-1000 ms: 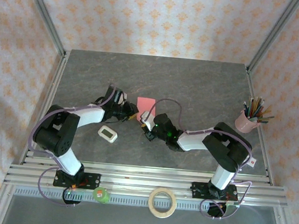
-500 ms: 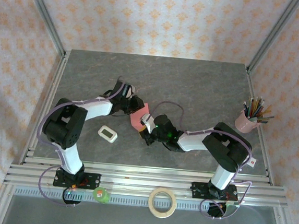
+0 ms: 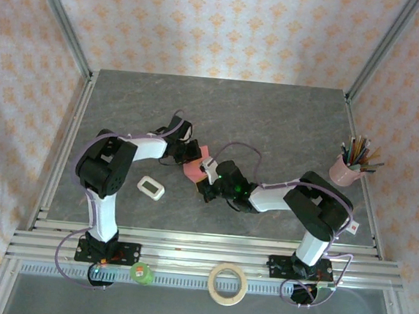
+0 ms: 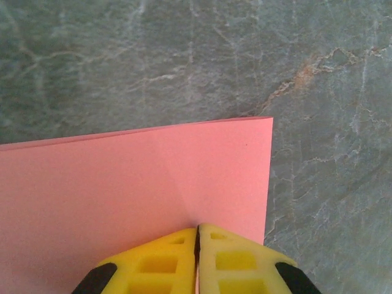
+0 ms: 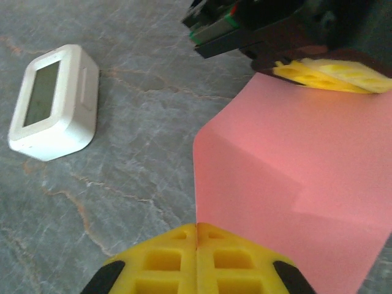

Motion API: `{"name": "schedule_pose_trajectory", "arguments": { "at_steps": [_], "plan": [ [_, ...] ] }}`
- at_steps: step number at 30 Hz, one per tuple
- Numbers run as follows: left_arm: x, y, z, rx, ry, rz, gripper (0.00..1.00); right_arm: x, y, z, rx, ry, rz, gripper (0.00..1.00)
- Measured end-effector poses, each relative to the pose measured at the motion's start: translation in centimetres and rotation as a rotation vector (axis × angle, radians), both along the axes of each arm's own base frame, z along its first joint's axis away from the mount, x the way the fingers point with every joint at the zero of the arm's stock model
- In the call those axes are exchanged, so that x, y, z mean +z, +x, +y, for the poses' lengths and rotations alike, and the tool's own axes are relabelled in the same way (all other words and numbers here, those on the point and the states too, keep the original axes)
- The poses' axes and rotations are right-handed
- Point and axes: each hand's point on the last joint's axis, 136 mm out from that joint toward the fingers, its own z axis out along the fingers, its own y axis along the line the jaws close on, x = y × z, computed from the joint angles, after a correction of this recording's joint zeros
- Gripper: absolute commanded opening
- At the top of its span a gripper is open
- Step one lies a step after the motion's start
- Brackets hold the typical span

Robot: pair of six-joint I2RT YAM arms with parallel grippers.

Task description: Fold a paper plane with a square sheet of paper (pick it up from the middle)

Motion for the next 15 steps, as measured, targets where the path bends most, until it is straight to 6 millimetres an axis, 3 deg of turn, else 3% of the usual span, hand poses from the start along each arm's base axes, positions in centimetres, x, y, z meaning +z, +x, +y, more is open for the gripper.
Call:
{"name": "schedule_pose_trajectory", "arguments": {
  "at_steps": [9, 15],
  "plan": [
    [-0.1, 0.1, -0.1, -0.028, 0.013, -0.01, 0.1, -0.3, 2.8, -2.3, -0.163, -0.02, 0.014, 0.06],
    [0.0, 0.2, -0.2, -0.047, 0.016, -0.018, 0.1, -0.7, 3.7, -2.4, -0.203, -0.037, 0.024, 0.06]
  ]
}}
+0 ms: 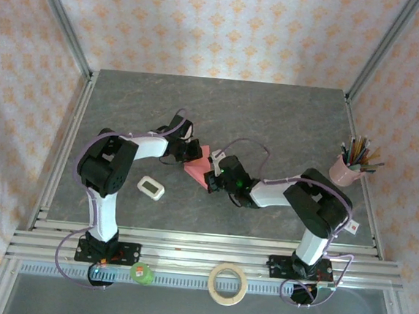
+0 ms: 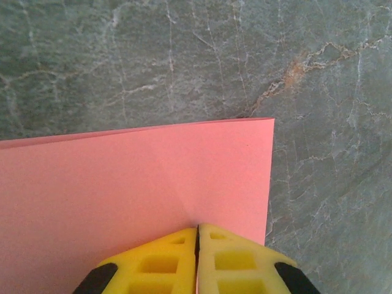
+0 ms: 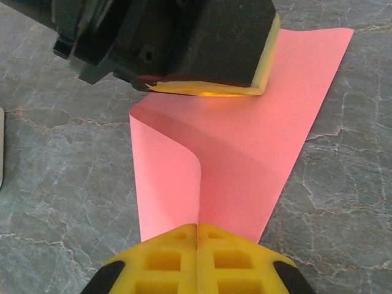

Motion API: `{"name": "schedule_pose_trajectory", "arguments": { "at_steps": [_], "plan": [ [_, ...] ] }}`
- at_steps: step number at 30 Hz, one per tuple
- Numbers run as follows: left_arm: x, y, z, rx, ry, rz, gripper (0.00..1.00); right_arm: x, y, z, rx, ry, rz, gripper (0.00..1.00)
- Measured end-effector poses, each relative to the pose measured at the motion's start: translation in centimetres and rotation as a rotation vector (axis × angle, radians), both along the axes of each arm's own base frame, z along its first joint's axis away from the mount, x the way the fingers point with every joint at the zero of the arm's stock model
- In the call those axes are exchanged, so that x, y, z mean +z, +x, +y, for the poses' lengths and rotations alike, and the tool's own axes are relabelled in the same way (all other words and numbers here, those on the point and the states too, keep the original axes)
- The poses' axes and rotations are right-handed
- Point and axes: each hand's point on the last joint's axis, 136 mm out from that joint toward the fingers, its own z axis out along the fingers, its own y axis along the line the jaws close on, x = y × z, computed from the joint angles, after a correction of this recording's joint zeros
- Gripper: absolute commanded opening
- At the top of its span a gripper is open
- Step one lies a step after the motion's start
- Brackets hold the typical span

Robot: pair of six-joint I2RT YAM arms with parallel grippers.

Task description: Fold a paper plane with a square sheet of paper (pick it up from the middle)

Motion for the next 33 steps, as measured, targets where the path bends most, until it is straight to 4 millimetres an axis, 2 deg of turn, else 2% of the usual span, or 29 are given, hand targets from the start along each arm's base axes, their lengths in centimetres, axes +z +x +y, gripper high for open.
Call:
{"name": "schedule_pose_trajectory", "arguments": {
  "at_steps": [9, 16, 23, 28, 33],
  "plan": [
    [0.1, 0.0, -0.1, -0.011, 0.001, -0.001, 0.1, -0.5, 0.3, 0.2, -0.006, -0.012, 0.021, 0.06],
    [0.2, 0.0, -0.2, -0.019, -0.001, 0.005, 0.11, -1.7, 0.2, 0.0, -0.007, -0.042, 0.048, 0.06],
    [0.7, -0.1, -0.6, -0.038, 0.009, 0.011, 0.16, -1.8, 0.2, 0.1, -0.006, -0.046, 0.054, 0.06],
    [1.0, 0.2, -0.3, -0.031, 0.036, 0.009, 0.15, -1.8, 0.2, 0.0, -0.007, -0.042, 0.059, 0.06],
    [0.5, -0.2, 0.3, -0.042, 0.072, 0.019, 0.11, -1.8, 0.3, 0.0, -0.015, -0.038, 0.064, 0.06]
  ]
}}
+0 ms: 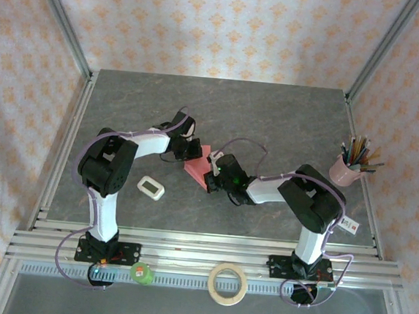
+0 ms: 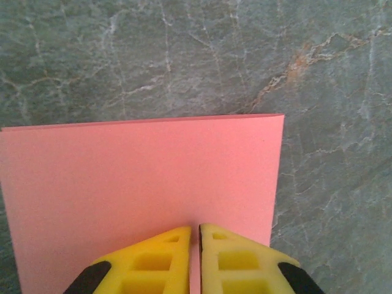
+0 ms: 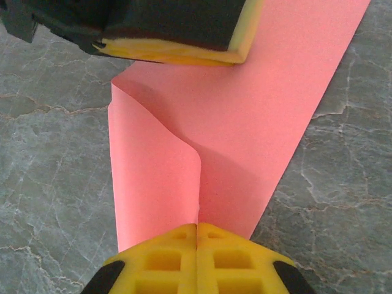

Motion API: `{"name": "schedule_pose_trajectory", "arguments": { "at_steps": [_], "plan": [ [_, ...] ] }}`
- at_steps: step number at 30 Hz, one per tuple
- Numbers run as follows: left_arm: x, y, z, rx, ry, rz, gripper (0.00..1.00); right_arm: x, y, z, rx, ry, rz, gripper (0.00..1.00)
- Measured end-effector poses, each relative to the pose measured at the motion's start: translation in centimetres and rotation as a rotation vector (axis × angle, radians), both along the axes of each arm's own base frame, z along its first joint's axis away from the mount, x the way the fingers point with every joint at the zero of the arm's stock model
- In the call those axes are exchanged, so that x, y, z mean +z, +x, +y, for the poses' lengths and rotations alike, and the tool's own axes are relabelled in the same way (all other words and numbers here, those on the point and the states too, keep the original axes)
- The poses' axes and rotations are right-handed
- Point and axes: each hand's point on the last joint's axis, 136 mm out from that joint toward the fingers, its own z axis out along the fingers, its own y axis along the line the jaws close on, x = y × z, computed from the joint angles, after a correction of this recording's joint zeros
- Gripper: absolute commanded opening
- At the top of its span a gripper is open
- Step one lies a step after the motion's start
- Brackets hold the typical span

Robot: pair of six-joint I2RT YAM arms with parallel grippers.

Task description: Fold a paper plane with a square sheet of paper (pick it up from the middle)

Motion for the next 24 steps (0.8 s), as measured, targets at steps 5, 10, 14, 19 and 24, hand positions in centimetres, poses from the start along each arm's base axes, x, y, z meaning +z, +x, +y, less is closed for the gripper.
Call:
{"name": "schedule_pose_trajectory", "arguments": {
  "at_steps": [5, 10, 14, 19, 24],
  "plan": [
    [-0.29, 0.17, -0.08, -0.011, 0.007, 0.004, 0.09, 0.06, 0.06, 0.06, -0.002, -0.002, 0.004, 0.06],
    [-0.31, 0.26, -0.13, -0.018, 0.009, -0.001, 0.09, 0.14, 0.29, 0.08, -0.006, -0.002, 0.006, 0.06],
    [-0.34, 0.3, -0.14, -0.023, 0.011, -0.003, 0.09, -0.02, 0.37, 0.17, -0.006, -0.005, 0.009, 0.06],
    [-0.33, 0.45, -0.2, -0.026, 0.012, -0.005, 0.09, -0.07, 0.48, 0.27, -0.006, -0.008, 0.013, 0.06],
    [-0.33, 0.5, -0.23, -0.035, 0.015, -0.01, 0.09, -0.11, 0.5, 0.3, -0.008, -0.009, 0.016, 0.06]
  ]
}}
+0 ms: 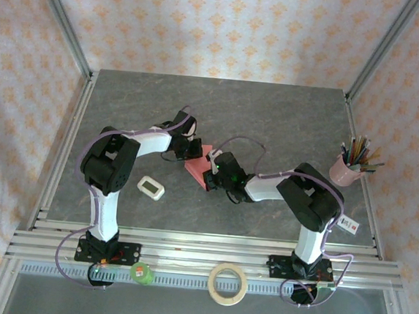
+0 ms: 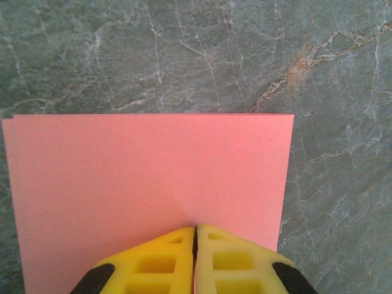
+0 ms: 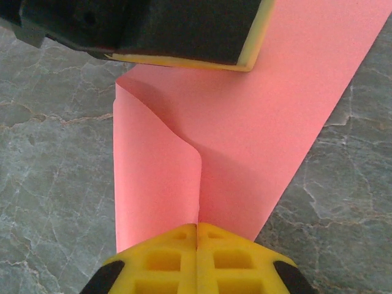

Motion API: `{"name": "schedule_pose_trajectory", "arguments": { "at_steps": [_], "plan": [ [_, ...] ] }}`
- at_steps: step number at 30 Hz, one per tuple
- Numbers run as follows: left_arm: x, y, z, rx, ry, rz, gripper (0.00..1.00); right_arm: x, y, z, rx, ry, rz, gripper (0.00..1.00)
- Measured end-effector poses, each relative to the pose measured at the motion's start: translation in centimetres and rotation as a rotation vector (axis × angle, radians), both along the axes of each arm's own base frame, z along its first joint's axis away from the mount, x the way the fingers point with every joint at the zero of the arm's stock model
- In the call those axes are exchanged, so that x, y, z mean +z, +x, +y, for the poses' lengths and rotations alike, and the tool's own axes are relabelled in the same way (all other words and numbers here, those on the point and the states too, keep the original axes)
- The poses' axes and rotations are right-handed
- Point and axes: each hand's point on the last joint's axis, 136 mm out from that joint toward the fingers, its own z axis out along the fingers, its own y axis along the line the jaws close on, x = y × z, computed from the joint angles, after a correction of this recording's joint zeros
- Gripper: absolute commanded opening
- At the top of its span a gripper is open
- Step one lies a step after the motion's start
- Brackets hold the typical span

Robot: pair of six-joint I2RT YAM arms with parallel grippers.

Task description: Fold a paper plane with a square sheet of paper (pick it up from the middle)

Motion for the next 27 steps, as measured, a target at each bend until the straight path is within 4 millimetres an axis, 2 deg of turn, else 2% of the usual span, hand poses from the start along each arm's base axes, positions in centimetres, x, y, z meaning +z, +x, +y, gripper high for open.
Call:
{"name": "schedule_pose_trajectory", "arguments": {
  "at_steps": [6, 9, 14, 17, 19, 24, 27],
  "plan": [
    [0.6, 0.5, 0.0, 0.006, -0.002, -0.005, 0.12, 0.0, 0.0, 0.0, -0.003, 0.002, 0.003, 0.06],
    [1.9, 1.2, 0.4, 0.044, -0.02, -0.022, 0.17, 0.0, 0.1, -0.1, -0.01, 0.008, 0.01, 0.06],
    [7.8, 2.5, 1.6, 0.131, -0.1, -0.137, 0.22, 0.0, 0.2, -0.1, -0.026, 0.023, 0.028, 0.06],
    [9.9, 1.8, 1.9, 0.167, -0.162, -0.185, 0.21, 0.0, 0.2, -0.1, -0.032, 0.026, 0.039, 0.07],
    [9.4, 0.6, 2.0, 0.183, -0.197, -0.17, 0.2, 0.0, 0.2, -0.1, -0.036, 0.027, 0.045, 0.07],
    [5.3, -3.1, 1.6, 0.201, -0.224, -0.037, 0.14, 0.0, 0.3, -0.1, -0.038, 0.024, 0.053, 0.07],
    [4.3, -4.6, 0.7, 0.187, -0.229, 0.005, 0.11, 0.0, 0.4, 0.0, -0.038, 0.023, 0.053, 0.07]
  ]
}}
